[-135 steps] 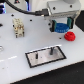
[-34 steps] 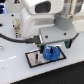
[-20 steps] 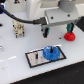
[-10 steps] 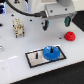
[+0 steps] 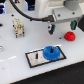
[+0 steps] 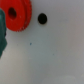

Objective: Insert the blue gear onto the right peg, followed by the red gear

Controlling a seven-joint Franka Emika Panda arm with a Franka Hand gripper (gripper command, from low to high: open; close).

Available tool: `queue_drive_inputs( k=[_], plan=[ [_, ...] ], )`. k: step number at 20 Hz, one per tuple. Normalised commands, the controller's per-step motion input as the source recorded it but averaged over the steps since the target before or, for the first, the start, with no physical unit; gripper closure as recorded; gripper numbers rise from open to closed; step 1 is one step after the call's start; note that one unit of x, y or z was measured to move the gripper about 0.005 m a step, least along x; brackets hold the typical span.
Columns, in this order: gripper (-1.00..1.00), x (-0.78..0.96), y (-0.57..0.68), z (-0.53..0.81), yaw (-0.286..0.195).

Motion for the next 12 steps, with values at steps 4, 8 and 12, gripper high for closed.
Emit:
queue_drive_inputs(
  k=[4,8,12],
  plan=[
    [-1.0,0.13,0.0,0.0,0.0],
    [-1.0,0.12,0.01,0.0,0.0],
    [-1.0,0.17,0.18,0.02,0.0]
  ],
)
